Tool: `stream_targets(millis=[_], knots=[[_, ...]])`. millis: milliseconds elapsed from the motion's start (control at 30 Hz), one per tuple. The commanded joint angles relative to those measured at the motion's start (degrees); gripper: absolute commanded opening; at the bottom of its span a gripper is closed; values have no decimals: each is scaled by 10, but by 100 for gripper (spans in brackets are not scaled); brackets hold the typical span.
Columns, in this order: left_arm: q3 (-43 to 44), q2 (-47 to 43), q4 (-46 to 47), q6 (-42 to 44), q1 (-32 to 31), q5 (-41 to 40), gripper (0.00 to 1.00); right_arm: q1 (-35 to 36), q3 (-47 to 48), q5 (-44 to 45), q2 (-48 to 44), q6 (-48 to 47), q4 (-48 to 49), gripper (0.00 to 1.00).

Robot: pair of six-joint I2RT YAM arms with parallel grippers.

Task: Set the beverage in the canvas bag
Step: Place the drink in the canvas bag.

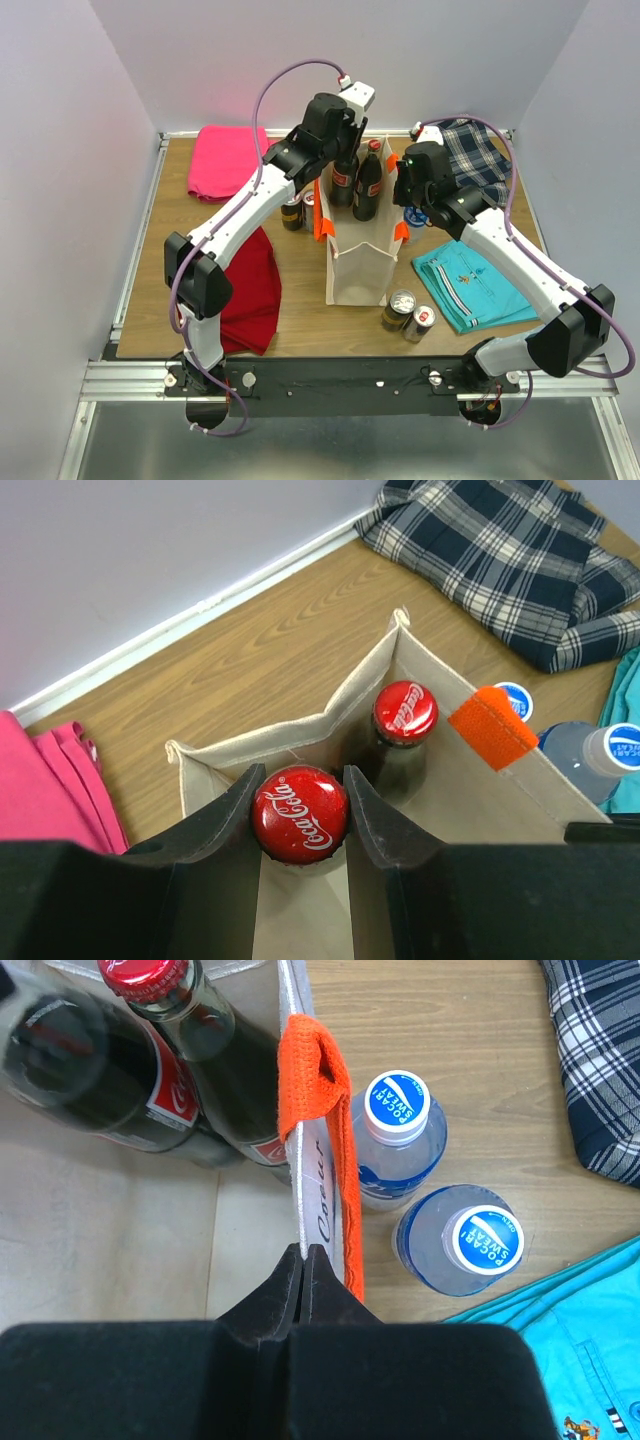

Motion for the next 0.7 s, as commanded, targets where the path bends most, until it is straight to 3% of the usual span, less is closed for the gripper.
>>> stream_targets(millis=[0, 667], knots=[[-8, -35, 142, -13, 4, -18, 0, 0, 6, -1, 16, -2, 2, 1], [-102, -45, 191, -48, 31, 7, 0, 0, 4, -9, 26, -3, 8, 1]])
